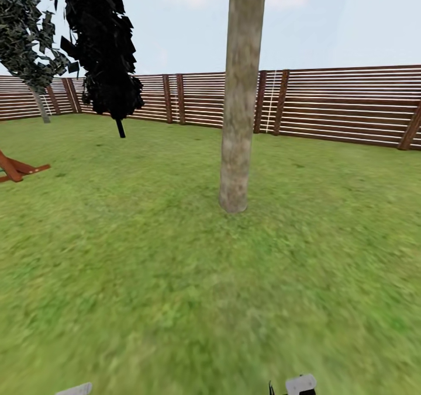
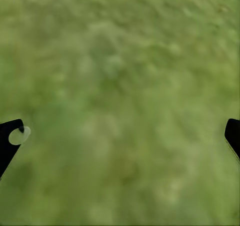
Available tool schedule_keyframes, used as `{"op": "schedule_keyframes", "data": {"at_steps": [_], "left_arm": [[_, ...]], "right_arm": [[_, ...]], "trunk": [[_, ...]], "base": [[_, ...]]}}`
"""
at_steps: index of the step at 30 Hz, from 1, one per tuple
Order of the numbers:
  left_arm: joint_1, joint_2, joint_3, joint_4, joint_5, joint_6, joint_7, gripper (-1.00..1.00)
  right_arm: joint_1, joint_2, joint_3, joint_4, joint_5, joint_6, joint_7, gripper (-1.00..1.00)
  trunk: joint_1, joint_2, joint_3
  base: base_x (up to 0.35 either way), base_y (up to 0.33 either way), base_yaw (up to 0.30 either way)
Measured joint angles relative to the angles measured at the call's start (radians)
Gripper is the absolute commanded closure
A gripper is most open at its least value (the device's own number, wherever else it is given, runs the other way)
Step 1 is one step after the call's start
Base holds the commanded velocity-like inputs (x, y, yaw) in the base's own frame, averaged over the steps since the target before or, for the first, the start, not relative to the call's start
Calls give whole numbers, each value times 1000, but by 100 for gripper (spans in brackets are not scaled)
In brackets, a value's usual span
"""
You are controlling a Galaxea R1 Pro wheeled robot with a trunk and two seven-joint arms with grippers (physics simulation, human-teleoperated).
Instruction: In the garden, pick up the pesticide atomizer on the floor and spray pesticide onto both trees until each tree trunk is fully covered.
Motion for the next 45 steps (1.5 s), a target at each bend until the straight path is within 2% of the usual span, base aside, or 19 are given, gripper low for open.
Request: {"op": "schedule_keyframes", "data": {"at_steps": [6,11,29,45], "left_arm": [[0,0,0,0,0,0,0,100],[0,0,0,0,-1,0,0,100],[0,0,0,0,-2,0,0,100],[0,-1,0,0,-2,-1,0,100]], "right_arm": [[0,-4,-1,-5,1,-1,0,-100],[0,4,-1,-6,-1,-3,1,-100],[-1,5,-1,-5,-3,-3,1,-100],[-1,5,0,-3,5,-5,2,-100]], "trunk": [[0,0,0],[0,0,0],[0,0,0],[0,0,0]], "base": [[339,0,0],[339,0,-18],[330,-47,-247],[311,-127,-12]]}}
